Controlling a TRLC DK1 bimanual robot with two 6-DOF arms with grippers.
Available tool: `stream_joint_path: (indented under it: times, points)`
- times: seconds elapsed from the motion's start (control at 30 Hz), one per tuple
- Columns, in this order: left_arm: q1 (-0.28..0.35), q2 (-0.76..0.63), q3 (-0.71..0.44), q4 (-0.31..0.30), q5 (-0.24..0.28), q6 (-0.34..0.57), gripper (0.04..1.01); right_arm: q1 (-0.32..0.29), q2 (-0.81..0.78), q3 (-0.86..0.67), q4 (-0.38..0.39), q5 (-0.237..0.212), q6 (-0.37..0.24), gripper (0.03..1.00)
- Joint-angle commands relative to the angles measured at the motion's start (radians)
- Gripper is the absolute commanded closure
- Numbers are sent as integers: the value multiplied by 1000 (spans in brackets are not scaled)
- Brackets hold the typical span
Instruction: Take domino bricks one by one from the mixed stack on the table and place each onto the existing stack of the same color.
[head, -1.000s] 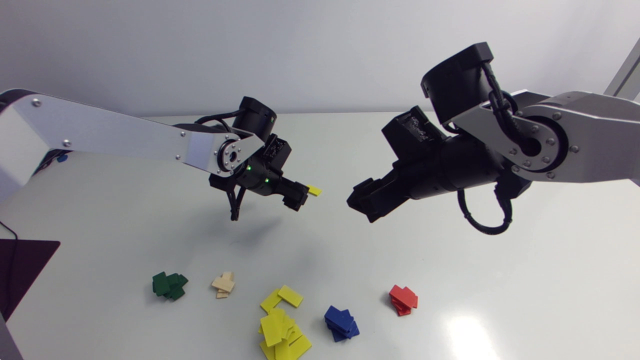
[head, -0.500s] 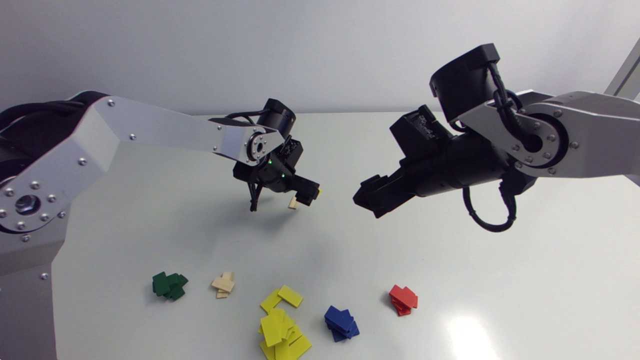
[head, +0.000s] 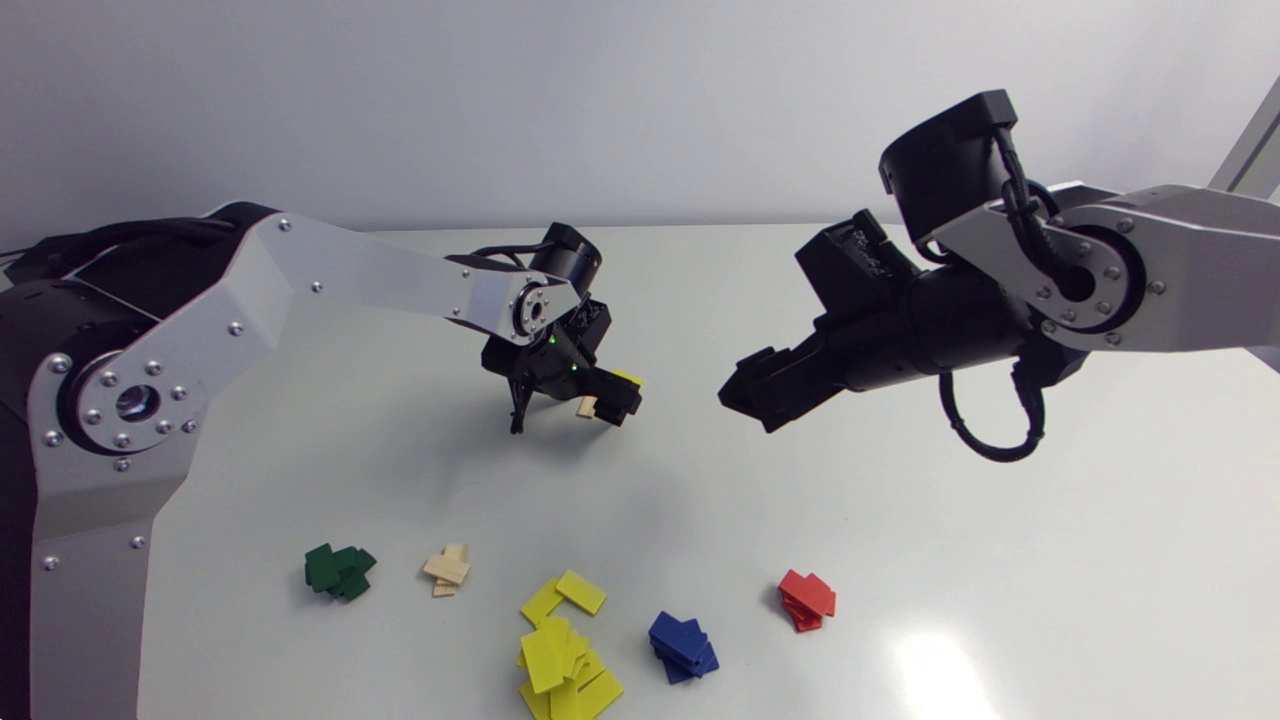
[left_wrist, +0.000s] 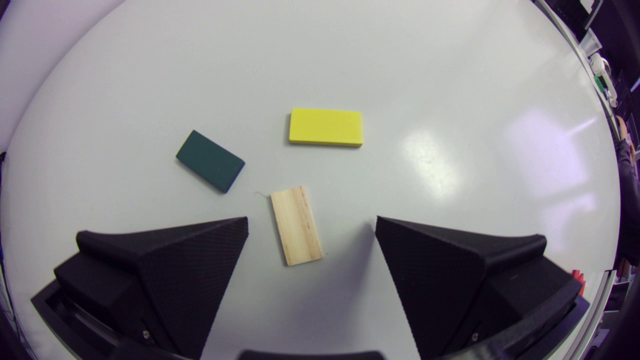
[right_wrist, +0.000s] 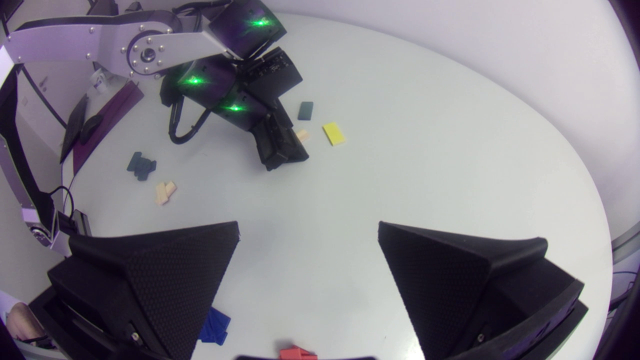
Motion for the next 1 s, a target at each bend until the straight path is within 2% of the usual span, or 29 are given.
stream_joint_path:
  times: [0.0, 0.07, 0.17, 0.3, 0.5, 0.53, 0.57, 0.8, 0.97]
  points:
    - [-5, 48, 53, -14, -5, -27, 195, -14, 12, -36, 18, -9, -17, 59]
    - [-5, 62, 69, -19, -3, -27, 328, -21, 7, -42, 22, -13, -20, 59]
    - [-8, 74, 78, -23, -3, -29, 441, -35, 3, -47, 22, -24, -25, 59]
    - [-8, 85, 86, -40, -3, -30, 484, -43, 3, -55, 25, -29, -29, 61]
    - [2, 85, 80, -73, -3, -30, 498, -48, 7, -56, 33, -33, -35, 61]
    - [5, 85, 76, -76, -5, -30, 574, -48, 9, -56, 34, -35, -35, 61]
    - [8, 83, 75, -82, -5, -30, 607, -48, 9, -55, 34, -35, -35, 61]
    - [16, 75, 58, -91, -5, -32, 775, -48, 10, -58, 36, -35, -35, 61]
    - [15, 63, 35, -89, -9, -32, 787, -48, 3, -65, 36, -35, -35, 61]
